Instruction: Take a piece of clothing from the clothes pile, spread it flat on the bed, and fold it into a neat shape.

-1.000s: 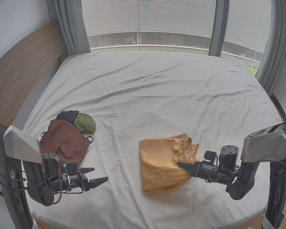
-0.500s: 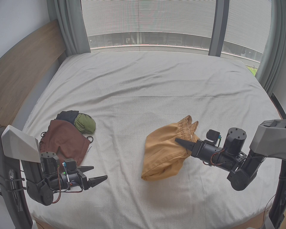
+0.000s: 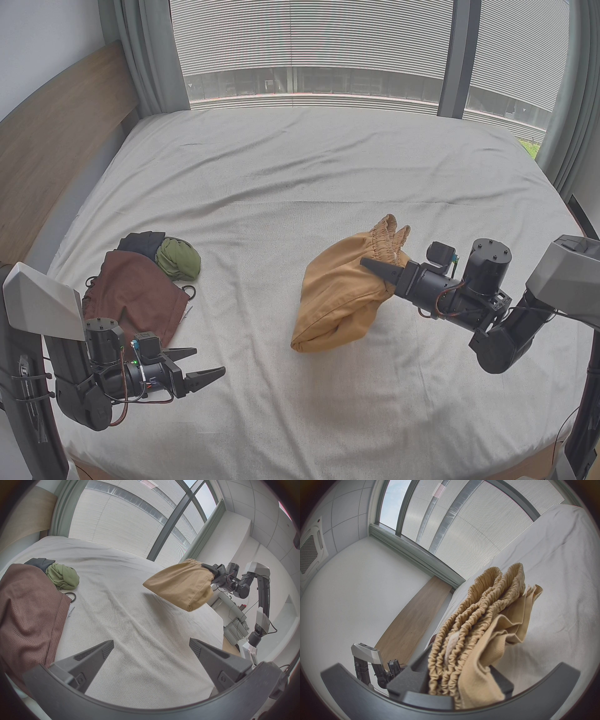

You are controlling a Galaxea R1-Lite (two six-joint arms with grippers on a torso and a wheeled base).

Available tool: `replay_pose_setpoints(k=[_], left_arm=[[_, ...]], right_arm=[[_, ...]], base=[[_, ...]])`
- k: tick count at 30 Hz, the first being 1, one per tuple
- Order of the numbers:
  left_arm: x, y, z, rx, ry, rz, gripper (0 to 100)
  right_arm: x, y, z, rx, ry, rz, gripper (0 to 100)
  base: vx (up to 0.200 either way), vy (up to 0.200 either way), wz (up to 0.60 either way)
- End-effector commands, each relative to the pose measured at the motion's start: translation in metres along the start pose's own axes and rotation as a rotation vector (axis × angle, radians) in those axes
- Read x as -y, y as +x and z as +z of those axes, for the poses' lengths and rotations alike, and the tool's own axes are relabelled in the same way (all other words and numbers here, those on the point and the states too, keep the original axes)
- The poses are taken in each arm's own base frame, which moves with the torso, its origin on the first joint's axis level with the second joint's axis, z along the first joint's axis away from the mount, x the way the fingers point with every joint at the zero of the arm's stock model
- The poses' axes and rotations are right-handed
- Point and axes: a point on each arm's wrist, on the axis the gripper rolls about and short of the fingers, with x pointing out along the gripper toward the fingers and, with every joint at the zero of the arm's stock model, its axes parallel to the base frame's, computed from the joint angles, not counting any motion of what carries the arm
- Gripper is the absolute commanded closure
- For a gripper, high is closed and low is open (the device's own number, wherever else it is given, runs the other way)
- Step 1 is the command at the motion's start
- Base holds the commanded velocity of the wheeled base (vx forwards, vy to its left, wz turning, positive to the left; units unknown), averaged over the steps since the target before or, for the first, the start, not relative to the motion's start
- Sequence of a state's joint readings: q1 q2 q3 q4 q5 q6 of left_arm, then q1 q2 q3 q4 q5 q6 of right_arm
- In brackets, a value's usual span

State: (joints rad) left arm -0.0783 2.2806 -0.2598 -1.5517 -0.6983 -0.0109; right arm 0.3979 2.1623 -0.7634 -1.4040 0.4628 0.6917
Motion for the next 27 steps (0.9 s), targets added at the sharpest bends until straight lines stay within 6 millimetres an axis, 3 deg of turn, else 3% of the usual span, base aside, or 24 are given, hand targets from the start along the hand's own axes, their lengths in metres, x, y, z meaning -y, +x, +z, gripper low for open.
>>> replay_pose_setpoints(k=[1,9,18,27], left_arm=[[0.000,0.000,-0.001,-0.003,-0.004,-0.001,0],[-0.001,0.001,-0.002,-0.005,-0.006,-0.001,0],[-0.001,0.001,-0.003,-0.007,-0.008,-0.003,0],[-0.001,0.001,-0.003,-0.008,-0.009,-0.007,0]], right_arm=[[-0.002,0.017,0.020,0.030,-0.018,0.019,100],[0.011,0.039,0.040,0.043,-0.018,-0.002,100],[0.031,0.055,0.043,0.039,-0.010,-0.027,100],[0.035,0.066,0.048,0.037,-0.012,-0.029,100]], base=[[0.000,0.000,0.00],[0.000,0.000,0.00],[0.000,0.000,0.00],[0.000,0.000,0.00]])
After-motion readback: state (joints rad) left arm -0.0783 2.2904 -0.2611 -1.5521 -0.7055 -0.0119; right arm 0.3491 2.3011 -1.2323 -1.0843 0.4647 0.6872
